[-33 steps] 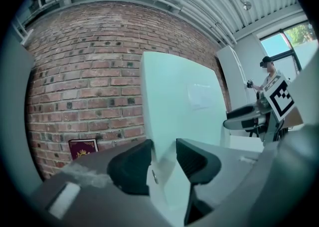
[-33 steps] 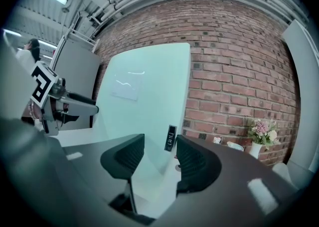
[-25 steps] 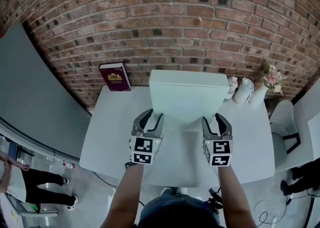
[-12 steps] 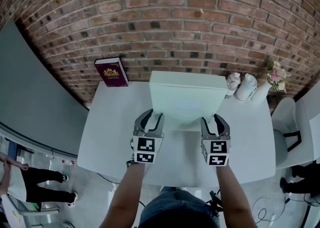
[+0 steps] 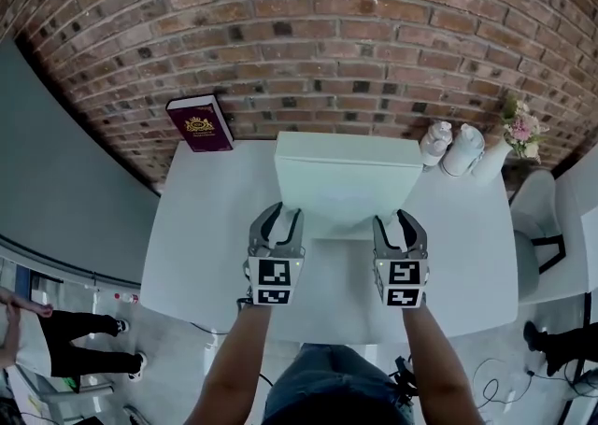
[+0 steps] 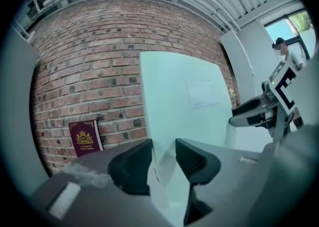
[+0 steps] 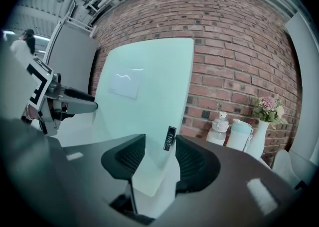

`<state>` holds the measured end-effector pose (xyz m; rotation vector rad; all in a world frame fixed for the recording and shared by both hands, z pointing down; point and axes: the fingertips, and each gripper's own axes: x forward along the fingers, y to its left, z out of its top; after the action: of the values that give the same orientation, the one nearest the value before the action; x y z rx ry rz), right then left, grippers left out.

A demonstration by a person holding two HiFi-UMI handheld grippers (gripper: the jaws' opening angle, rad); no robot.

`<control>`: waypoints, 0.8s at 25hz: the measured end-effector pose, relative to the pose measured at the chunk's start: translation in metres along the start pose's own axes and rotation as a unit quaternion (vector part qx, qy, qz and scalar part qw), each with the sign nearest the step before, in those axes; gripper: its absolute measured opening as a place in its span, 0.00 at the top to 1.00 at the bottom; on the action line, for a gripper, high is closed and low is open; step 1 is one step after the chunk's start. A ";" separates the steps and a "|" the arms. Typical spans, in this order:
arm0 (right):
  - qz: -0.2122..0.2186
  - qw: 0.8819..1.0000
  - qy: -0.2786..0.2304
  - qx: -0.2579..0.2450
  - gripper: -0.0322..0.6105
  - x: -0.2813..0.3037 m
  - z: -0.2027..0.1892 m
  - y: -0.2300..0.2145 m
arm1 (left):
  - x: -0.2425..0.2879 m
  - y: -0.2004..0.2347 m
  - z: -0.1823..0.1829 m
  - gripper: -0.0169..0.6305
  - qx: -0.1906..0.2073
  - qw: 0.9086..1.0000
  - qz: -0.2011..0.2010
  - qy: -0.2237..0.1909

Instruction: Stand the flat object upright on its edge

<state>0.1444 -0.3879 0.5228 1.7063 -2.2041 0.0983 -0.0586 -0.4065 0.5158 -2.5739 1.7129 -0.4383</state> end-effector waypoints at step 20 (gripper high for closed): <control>-0.007 1.000 0.010 -0.009 0.65 -0.012 -0.017 0.012 | -0.012 -0.007 -0.024 0.74 -0.013 1.000 -0.019 0.015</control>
<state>0.1392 -0.3687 0.5367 1.7029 -2.1727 0.0904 -0.0627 -0.3895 0.5376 -2.6359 1.6910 -0.4628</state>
